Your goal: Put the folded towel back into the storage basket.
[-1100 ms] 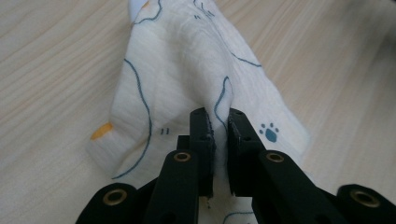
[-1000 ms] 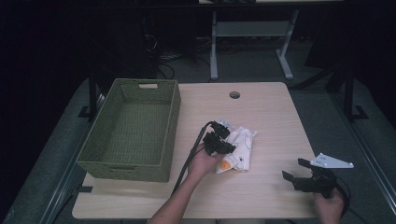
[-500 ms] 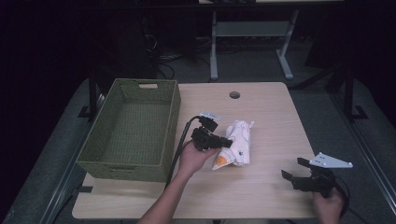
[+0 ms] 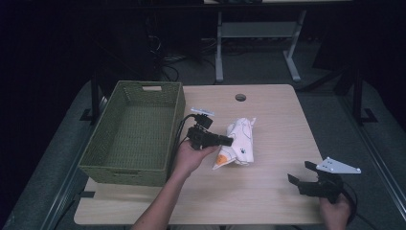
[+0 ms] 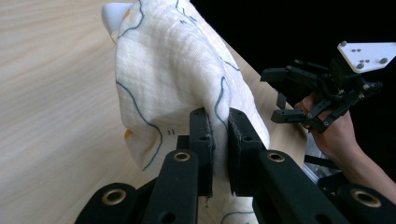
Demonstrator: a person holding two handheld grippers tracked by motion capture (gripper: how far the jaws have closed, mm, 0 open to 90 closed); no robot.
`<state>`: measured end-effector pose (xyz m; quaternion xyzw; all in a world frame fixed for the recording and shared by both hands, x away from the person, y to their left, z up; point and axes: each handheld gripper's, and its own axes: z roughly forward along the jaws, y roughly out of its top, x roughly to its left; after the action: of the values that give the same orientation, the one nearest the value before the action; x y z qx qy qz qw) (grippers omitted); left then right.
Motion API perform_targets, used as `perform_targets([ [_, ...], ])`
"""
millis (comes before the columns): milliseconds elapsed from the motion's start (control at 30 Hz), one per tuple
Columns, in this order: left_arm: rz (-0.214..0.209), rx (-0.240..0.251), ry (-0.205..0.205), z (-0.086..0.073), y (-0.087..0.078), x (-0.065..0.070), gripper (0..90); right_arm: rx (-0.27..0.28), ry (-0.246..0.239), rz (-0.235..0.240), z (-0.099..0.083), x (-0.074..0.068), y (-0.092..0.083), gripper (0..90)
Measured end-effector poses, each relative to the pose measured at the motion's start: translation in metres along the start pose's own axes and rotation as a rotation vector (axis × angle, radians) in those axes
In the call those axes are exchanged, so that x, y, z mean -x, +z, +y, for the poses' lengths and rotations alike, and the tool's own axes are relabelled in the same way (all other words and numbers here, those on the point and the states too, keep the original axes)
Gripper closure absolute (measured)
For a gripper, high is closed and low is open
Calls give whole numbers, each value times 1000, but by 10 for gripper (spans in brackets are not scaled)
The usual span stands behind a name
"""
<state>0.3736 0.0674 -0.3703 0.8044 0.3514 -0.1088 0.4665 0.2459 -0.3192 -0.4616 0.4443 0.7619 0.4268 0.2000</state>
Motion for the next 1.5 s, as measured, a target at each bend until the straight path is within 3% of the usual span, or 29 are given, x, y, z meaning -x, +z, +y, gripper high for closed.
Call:
perform_targets([
  [167, -11, 16, -15, 5, -17, -1, 831, -6, -7, 2, 1, 0, 2, 137],
  [567, 12, 13, -31, 14, -54, -1, 830, -20, -20, -4, 1, -3, 4, 137],
  [1367, 53, 65, -87, 10, -124, -23, 830, -22, -39, -30, 0, -2, 4, 137],
  [1500, 26, 87, -90, 6, -132, -27, 830, -31, -40, -30, 0, -1, 5, 137],
])
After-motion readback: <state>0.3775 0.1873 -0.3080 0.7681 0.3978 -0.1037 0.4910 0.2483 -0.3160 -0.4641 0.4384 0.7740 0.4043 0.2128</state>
